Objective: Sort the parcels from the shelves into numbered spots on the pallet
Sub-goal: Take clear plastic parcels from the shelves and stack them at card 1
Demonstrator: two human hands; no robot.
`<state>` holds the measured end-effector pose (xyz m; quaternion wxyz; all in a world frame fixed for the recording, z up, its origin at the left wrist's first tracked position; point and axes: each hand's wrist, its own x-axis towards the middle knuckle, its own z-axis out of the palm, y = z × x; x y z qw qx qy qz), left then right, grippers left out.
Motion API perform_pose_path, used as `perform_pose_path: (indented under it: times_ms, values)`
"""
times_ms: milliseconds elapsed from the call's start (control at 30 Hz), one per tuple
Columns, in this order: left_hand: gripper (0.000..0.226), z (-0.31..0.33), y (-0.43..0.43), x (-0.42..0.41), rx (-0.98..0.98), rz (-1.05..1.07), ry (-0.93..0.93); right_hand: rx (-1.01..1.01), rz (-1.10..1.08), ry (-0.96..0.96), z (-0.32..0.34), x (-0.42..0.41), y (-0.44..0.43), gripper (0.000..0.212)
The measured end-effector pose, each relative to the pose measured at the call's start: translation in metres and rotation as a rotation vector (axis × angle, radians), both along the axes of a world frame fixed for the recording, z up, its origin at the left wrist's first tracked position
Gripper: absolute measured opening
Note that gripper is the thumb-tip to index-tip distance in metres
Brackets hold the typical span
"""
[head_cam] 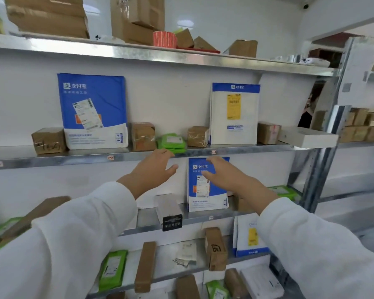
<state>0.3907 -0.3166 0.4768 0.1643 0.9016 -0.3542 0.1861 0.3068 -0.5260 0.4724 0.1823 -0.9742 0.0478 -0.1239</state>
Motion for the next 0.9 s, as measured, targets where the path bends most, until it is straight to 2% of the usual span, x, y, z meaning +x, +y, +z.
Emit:
perform_pose_path:
  times_ms: [333, 567, 733, 900]
  values:
    - [0.044, -0.034, -0.079, 0.102, 0.030, -0.106, 0.075, 0.010, -0.107, 0.074, -0.035, 0.091, -0.053, 0.062]
    - [0.044, -0.089, -0.103, 0.146, 0.046, -0.106, 0.178, 0.027, -0.057, 0.198, -0.086, 0.151, -0.065, 0.061]
    - [0.043, -0.126, -0.088, 0.188, 0.073, -0.007, 0.251, 0.101, 0.042, 0.280, -0.116, 0.199, -0.062, 0.062]
    - [0.043, -0.136, -0.073, 0.225, 0.056, 0.133, 0.287, 0.185, 0.167, 0.287, -0.128, 0.261, -0.046, 0.058]
